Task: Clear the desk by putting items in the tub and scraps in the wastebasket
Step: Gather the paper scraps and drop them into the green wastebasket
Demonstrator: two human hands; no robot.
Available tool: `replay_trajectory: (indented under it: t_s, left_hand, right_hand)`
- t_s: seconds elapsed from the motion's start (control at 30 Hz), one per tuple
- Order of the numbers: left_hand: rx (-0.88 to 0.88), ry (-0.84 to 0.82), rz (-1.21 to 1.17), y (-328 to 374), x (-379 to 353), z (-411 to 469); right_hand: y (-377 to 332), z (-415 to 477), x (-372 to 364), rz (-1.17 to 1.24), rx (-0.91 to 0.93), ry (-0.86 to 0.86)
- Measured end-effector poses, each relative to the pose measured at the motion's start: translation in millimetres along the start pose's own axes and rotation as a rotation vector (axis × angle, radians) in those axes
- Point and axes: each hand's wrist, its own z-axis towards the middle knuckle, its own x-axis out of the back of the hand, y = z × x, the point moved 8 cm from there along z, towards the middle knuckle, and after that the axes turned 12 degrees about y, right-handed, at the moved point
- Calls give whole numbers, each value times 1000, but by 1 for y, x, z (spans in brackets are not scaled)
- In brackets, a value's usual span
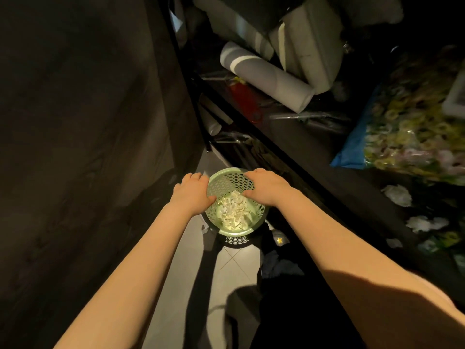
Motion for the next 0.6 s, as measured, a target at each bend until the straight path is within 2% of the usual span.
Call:
replay_trajectory:
  t_s: [0.2, 0.6]
  left_hand:
    - [-30, 89, 17, 22, 52, -32]
    - [-118, 393, -44, 88, 174, -112]
  right_hand:
    - [-6, -45, 43, -1, 11, 90]
    - [-13, -162, 189, -64, 84, 493]
